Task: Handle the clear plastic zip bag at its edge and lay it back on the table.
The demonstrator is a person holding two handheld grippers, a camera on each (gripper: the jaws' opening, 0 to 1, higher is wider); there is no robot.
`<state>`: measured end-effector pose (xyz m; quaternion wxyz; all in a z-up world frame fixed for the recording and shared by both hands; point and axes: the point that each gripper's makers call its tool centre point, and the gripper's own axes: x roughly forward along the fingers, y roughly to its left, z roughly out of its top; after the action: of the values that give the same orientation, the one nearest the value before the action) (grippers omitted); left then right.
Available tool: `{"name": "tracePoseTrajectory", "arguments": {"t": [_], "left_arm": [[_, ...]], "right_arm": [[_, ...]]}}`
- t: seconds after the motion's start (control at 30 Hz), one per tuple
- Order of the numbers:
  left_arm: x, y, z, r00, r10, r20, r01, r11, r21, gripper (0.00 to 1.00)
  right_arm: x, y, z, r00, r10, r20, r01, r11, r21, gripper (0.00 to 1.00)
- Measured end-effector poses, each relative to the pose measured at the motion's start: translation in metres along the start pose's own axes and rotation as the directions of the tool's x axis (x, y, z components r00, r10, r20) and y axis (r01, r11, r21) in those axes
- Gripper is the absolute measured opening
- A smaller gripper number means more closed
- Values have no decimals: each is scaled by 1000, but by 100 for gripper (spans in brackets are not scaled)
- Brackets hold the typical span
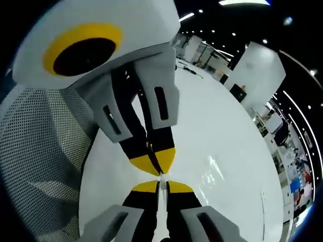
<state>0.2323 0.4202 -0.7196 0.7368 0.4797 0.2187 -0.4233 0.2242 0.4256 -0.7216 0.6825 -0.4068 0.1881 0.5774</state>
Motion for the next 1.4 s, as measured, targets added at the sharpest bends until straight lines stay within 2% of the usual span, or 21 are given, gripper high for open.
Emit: {"name": "tracePoseTrajectory", "arguments": {"t": [0.5, 1.4], "left_arm": [[-1, -5, 3, 1000, -31, 1, 31, 999, -34, 0], [1, -10, -5, 999, -38, -12, 37, 998, -44, 0]], "right_arm": [[1, 5, -3, 1000, 16, -26, -17, 999, -30, 0], [1, 8, -10, 998, 21, -52, -23, 999, -31, 0]]}}
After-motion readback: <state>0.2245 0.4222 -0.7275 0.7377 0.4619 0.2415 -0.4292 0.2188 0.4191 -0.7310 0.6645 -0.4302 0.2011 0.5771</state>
